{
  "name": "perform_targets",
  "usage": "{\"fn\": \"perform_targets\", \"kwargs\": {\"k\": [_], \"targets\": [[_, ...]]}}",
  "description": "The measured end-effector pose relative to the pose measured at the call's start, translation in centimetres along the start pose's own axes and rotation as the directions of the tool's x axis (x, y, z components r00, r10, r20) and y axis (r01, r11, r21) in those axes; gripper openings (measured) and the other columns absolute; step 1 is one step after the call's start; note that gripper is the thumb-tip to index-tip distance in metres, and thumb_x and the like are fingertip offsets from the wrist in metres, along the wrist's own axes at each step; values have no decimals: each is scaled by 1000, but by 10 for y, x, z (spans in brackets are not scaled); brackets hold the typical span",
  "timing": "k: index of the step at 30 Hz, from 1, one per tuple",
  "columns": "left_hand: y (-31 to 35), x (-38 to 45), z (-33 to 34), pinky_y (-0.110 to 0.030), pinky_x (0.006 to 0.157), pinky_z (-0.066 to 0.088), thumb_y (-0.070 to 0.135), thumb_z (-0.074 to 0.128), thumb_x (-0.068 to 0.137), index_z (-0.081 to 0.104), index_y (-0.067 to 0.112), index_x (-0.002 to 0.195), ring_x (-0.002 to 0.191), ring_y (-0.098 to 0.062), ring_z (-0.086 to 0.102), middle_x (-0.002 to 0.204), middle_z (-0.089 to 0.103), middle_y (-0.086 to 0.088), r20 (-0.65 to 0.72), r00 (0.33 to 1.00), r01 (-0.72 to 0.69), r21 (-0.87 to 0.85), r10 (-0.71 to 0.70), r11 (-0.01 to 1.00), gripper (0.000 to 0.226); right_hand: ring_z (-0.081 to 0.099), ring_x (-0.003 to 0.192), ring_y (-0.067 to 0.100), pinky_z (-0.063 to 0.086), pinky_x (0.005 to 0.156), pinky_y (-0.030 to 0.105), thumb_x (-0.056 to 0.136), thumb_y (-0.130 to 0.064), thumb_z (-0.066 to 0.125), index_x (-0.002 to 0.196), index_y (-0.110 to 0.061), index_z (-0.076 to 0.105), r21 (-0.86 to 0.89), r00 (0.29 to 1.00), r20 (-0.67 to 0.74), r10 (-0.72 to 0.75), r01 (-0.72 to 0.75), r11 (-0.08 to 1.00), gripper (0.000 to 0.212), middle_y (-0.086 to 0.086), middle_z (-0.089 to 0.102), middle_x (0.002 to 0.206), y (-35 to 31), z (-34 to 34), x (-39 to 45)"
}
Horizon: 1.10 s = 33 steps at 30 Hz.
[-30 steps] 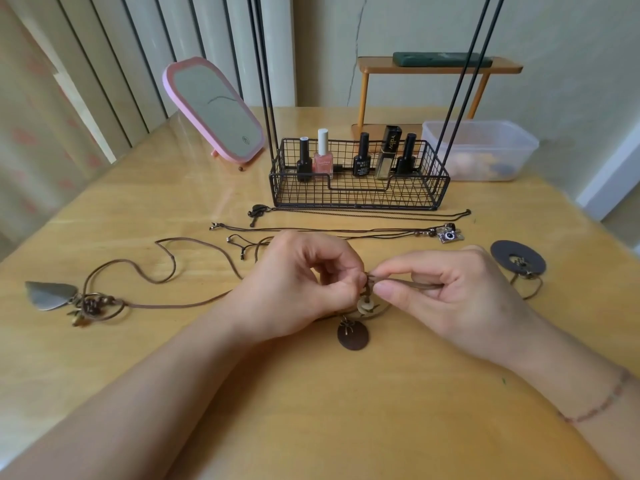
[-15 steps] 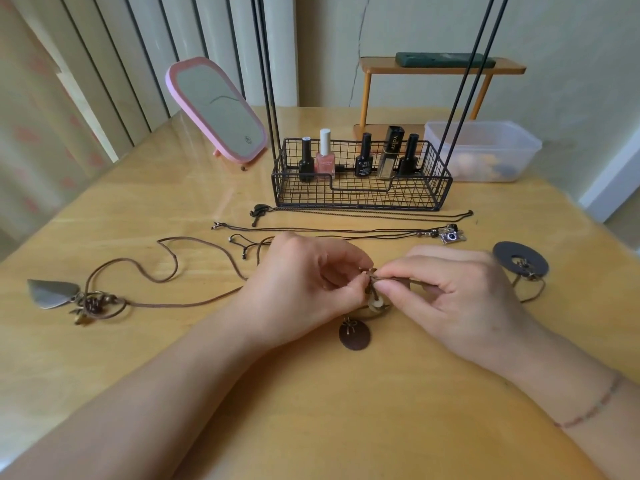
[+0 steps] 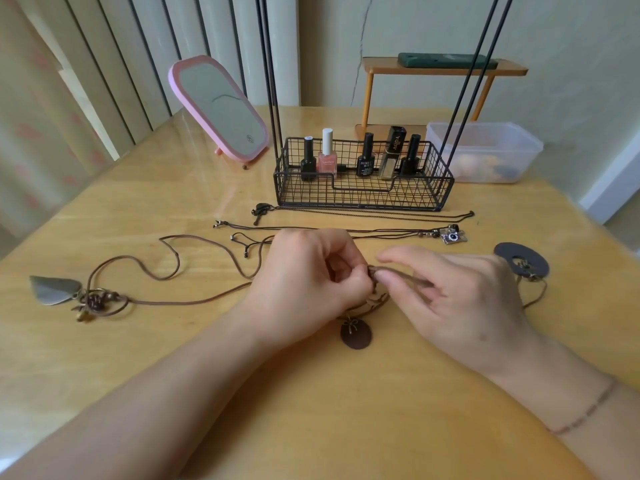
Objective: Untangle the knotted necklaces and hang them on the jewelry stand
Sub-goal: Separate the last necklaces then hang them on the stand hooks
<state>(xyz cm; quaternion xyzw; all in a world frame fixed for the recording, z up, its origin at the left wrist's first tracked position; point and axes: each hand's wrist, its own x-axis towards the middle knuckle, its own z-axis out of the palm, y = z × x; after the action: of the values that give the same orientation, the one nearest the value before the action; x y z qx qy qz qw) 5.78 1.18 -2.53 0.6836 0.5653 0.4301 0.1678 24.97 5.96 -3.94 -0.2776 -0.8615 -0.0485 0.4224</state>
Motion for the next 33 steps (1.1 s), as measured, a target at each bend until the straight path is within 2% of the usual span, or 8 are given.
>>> {"fn": "perform_targets", "kwargs": {"k": [2, 7, 11, 14, 21, 26, 30, 33], "targets": [[-1, 1, -1, -18, 53, 46, 10, 72, 79, 67, 19, 67, 51, -6, 55, 61, 66, 0, 22, 997, 75, -108, -73, 991, 15, 48, 52, 11, 46, 44, 34, 91, -21, 68, 95, -13, 77, 45, 999, -18, 26, -25, 999, 13, -11, 54, 63, 3, -1, 0], [-1, 3, -1, -18, 51, 42, 3, 70, 83, 67, 18, 67, 50, -7, 51, 57, 62, 6, 67, 986, 163, -266, -151, 950, 23, 61, 82, 27, 51, 69, 41, 86, -13, 72, 91, -2, 74, 115, 999, -38, -23, 27, 993, 12, 10, 64, 93, 5, -1, 4], [-2, 3, 0, -26, 54, 49, 6, 69, 86, 67, 19, 68, 52, -13, 56, 56, 62, 4, 113, 983, 172, -335, -142, 926, 22, 52, 72, 29, 42, 63, 42, 84, -15, 74, 78, -7, 77, -27, 980, -57, -190, 189, 982, 10, 5, 62, 76, 2, -2, 7], [-4, 4, 1, -28, 57, 50, 18, 68, 81, 68, 19, 69, 54, -14, 58, 56, 61, 5, 123, 985, 155, -361, -118, 919, 13, 50, 68, 26, 41, 61, 40, 85, -18, 72, 79, -12, 79, 1, 989, -47, -138, 139, 990, 11, -2, 63, 68, 7, -1, 6], [-6, 2, 1, -24, 59, 51, -1, 68, 88, 70, 13, 76, 56, -12, 64, 62, 68, -1, 170, 984, 105, -358, -46, 928, 19, 53, 66, 21, 46, 57, 40, 84, -20, 72, 77, -14, 78, 218, 998, 47, 43, -52, 974, 11, -7, 60, 63, 8, 2, 4], [-8, 2, 2, -31, 66, 59, 7, 71, 87, 71, 14, 80, 63, -15, 69, 69, 72, -2, 164, 986, 44, -275, 2, 960, 10, 56, 65, 17, 48, 58, 37, 80, -20, 73, 72, -16, 76, 205, 988, 107, 111, -131, 970, 10, -9, 60, 61, 6, 1, 4], [-7, 2, 3, -33, 67, 59, 13, 72, 82, 72, 15, 81, 66, -14, 70, 72, 73, 1, 154, 987, -26, -181, 55, 983, 3, 50, 65, -1, 48, 59, 29, 74, -20, 73, 77, -18, 78, 178, 980, 99, 171, -186, 966, 6, -14, 60, 64, 3, 2, 4], [-5, 2, 4, -30, 62, 57, 16, 70, 79, 71, 16, 76, 61, -11, 67, 67, 71, 4, 102, 993, -54, -121, 67, 991, 3, 48, 59, 3, 46, 52, 30, 75, -23, 70, 73, -21, 76, 158, 983, 75, 170, -180, 971, 7, -13, 57, 61, 1, 2, 4]]}}
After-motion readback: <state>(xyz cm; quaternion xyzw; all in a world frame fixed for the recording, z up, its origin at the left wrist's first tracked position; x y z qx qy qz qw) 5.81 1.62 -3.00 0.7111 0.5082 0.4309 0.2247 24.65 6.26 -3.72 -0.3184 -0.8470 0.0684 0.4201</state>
